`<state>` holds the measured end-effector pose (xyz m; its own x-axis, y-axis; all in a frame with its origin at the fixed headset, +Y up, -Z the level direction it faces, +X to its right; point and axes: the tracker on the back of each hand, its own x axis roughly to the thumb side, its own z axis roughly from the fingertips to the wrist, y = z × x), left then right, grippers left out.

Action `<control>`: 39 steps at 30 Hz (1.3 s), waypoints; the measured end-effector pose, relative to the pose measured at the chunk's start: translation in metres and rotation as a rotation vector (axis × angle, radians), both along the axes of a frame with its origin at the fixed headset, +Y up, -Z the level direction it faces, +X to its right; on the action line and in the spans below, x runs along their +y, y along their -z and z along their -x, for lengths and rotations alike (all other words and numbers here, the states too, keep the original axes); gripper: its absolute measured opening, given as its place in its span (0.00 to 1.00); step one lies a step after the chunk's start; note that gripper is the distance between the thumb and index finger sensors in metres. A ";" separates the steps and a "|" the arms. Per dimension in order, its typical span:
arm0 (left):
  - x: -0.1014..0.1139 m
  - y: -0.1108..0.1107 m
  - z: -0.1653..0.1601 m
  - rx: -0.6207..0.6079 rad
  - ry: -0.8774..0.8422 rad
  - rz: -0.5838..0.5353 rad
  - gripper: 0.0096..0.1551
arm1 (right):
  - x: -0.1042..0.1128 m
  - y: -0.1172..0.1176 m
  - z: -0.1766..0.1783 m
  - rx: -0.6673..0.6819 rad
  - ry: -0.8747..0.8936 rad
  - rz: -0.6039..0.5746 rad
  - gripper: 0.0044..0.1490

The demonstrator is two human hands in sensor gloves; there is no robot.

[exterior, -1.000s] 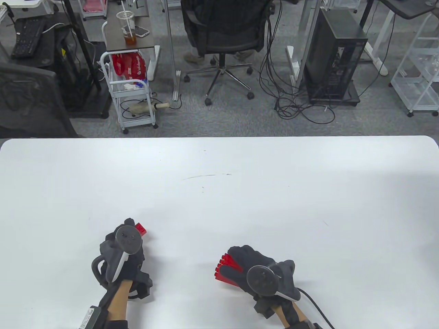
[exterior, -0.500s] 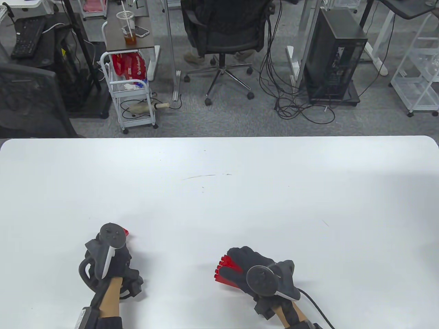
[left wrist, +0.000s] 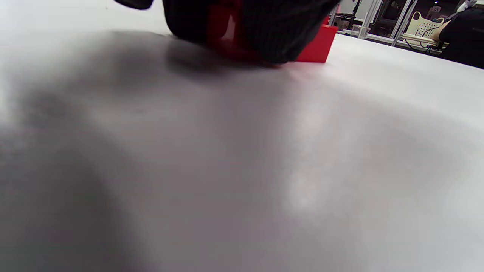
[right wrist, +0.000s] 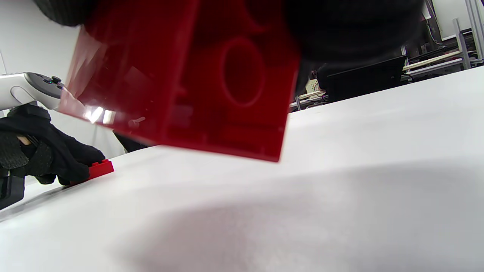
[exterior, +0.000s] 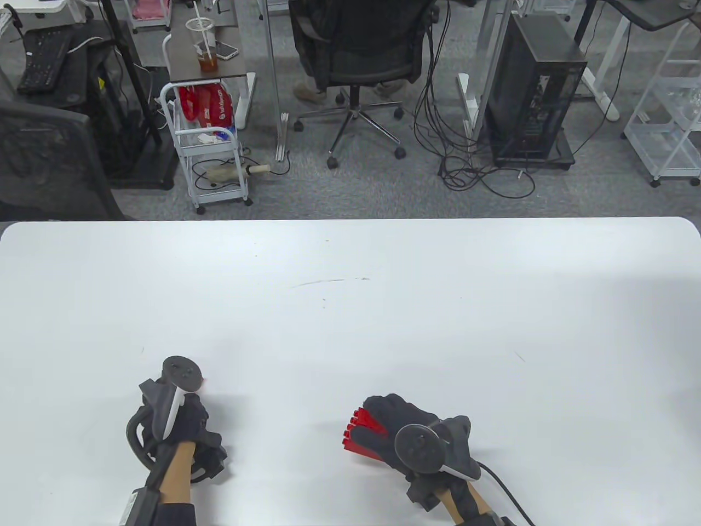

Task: Separate stacked toy bricks from each other

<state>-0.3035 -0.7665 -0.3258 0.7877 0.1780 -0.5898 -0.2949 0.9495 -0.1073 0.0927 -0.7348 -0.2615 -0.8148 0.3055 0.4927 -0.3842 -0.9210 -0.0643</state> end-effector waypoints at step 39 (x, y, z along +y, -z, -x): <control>0.046 -0.042 -0.104 -0.816 -0.162 -0.285 0.58 | 0.004 0.002 -0.009 -0.036 0.041 -0.044 0.41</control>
